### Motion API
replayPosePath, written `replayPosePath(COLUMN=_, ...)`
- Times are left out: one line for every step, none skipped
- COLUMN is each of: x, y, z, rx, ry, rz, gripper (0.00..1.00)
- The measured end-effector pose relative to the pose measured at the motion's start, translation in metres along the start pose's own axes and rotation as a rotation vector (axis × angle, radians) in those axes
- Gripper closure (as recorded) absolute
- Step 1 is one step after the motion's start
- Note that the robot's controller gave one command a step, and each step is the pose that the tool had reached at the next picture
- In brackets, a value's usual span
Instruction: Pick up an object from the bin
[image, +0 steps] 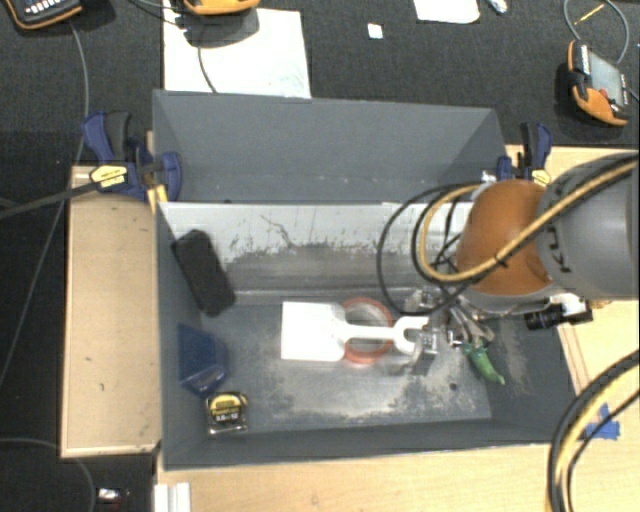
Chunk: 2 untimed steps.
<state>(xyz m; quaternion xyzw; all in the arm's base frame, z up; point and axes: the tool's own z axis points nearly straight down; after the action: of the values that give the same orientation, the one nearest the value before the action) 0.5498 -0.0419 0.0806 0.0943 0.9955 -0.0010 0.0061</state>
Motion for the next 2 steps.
replayPosePath(x=-0.0166, y=0.0248, z=0.0101, rx=-0.004, ry=0.000, rz=0.002, gripper=1.00)
replayPosePath(x=-0.0166, y=0.0248, z=0.0101, rx=-0.004, ry=0.000, rz=0.002, gripper=1.00)
